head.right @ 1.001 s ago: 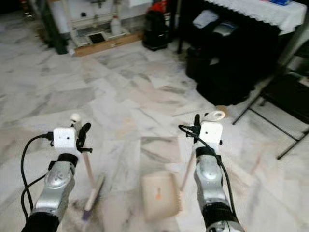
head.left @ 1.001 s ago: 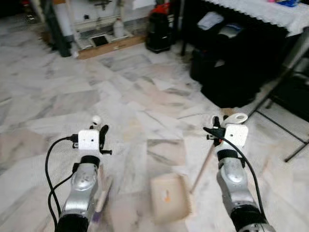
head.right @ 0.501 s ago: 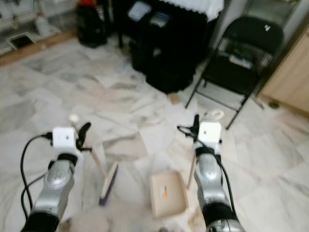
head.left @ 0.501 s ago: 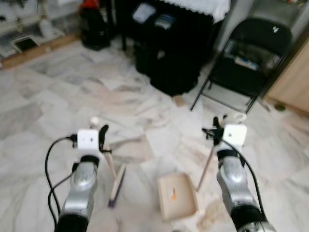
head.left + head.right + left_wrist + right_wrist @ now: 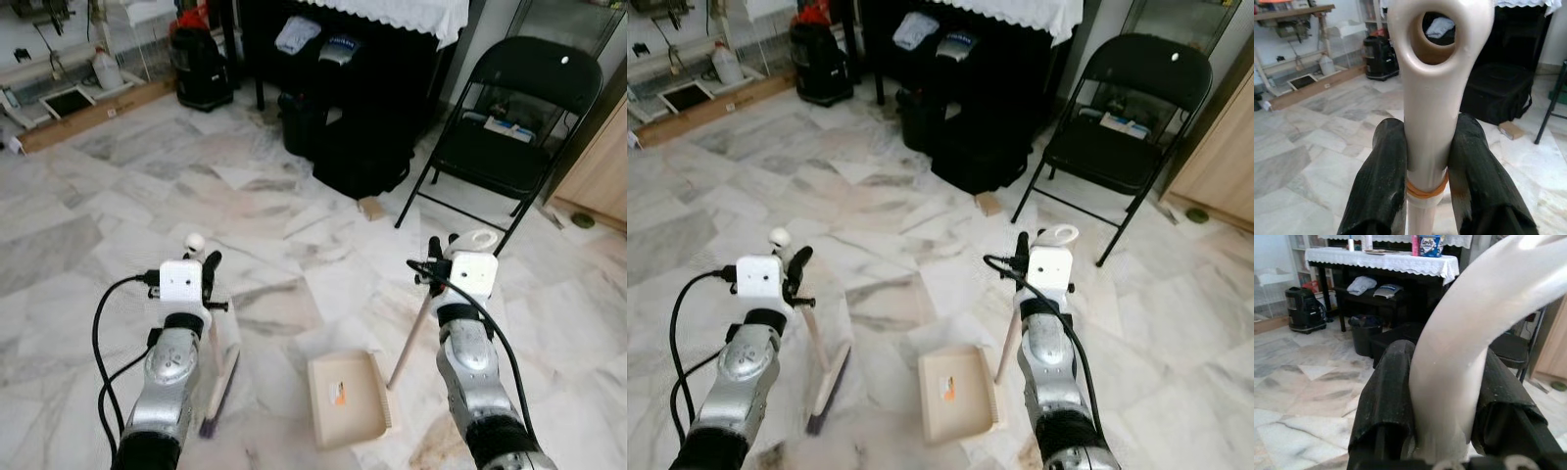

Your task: Sweep floor

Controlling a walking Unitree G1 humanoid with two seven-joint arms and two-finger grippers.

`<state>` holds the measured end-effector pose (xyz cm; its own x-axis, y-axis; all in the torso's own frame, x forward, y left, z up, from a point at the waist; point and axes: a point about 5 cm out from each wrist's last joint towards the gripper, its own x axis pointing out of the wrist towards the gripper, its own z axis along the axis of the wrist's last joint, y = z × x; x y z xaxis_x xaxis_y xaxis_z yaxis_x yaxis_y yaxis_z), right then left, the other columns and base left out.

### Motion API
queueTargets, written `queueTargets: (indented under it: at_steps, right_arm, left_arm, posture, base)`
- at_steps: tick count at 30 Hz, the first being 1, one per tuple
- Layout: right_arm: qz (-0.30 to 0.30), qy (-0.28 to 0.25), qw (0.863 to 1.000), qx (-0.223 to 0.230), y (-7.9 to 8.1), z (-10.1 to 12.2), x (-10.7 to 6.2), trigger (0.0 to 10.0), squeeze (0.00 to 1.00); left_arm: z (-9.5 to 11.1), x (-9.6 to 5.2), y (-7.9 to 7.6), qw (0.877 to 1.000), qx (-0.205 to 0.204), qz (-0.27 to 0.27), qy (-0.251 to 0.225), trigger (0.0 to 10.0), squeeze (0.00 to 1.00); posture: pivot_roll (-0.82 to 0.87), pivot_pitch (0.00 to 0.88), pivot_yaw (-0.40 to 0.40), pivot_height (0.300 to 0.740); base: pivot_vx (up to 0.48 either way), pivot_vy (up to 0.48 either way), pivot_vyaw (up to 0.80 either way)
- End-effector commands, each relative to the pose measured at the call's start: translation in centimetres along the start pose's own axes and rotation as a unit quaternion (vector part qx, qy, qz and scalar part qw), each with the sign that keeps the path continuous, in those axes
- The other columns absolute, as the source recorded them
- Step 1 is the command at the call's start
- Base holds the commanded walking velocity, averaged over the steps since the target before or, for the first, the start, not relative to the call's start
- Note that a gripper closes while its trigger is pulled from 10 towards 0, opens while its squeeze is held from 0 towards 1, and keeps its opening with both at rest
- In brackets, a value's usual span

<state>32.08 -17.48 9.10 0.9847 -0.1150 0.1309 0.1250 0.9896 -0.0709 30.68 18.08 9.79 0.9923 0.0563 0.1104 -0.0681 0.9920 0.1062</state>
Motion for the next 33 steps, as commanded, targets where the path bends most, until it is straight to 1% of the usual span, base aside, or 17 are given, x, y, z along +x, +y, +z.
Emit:
queueTargets:
  at_steps: [1,6,9,12,14,15,23,30,33]
  right_arm:
    - [-0.001,-0.022,1.0,-0.001,-0.2,0.8,0.3,10.0,0.0]
    - [0.018,-0.028,0.999,-0.019,0.2,0.9,0.2,10.0,0.0]
    - [0.029,-0.031,0.999,-0.027,0.5,0.9,0.2,10.0,0.0]
    - [0.028,-0.029,0.999,-0.023,0.6,0.9,0.1,10.0,0.0]
    - [0.022,-0.027,0.999,-0.008,0.5,0.8,0.1,10.0,0.0]
    - [0.022,-0.027,0.999,-0.008,0.5,0.8,0.1,10.0,0.0]
    - [0.036,-0.03,0.999,-0.026,0.7,0.9,0.2,10.0,0.0]
    - [0.048,-0.032,0.998,-0.024,1.1,0.9,0.0,10.0,0.0]
    - [0.049,-0.03,0.998,-0.02,1.1,0.9,0.0,10.0,0.0]
  left_arm:
    - [0.6,0.2,0.0,1.0,0.004,-0.002,-0.013,10.0,0.0]
    - [0.5,0.2,0.1,1.0,0.002,0.002,-0.011,10.0,0.0]
    - [0.5,0.3,0.2,1.0,0.001,0.004,-0.01,10.0,0.0]
    - [0.5,0.3,0.2,1.0,0.002,0.005,-0.01,10.0,0.0]
    - [0.5,0.2,0.2,1.0,0.002,0.005,-0.01,10.0,0.0]
    - [0.5,0.2,0.2,1.0,0.002,0.006,-0.009,10.0,0.0]
    - [0.4,0.3,0.2,1.0,0.003,0.007,-0.009,10.0,0.0]
    - [0.4,0.3,0.2,1.0,0.002,0.007,-0.009,10.0,0.0]
    - [0.4,0.3,0.2,1.0,0.003,0.008,-0.009,10.0,0.0]
  posture:
    - [-0.06,0.066,-0.015,0.74]
    - [-0.06,0.066,-0.015,0.74]
    - [-0.06,0.066,-0.015,0.74]
    - [-0.06,0.066,-0.015,0.74]
    - [-0.06,0.066,-0.014,0.74]
    - [-0.06,0.066,-0.014,0.74]
    - [-0.06,0.064,-0.014,0.74]
    - [-0.06,0.063,-0.015,0.74]
    - [-0.06,0.063,-0.015,0.74]
  base:
    - [0.259,0.0,0.0]
    - [0.261,0.0,0.0]
    - [0.265,0.0,0.66]
    - [0.27,0.0,0.68]
    - [0.27,0.0,0.0]
    - [0.27,0.0,0.0]
    - [0.269,0.0,0.0]
    - [0.27,0.0,0.71]
    - [0.27,0.0,0.14]
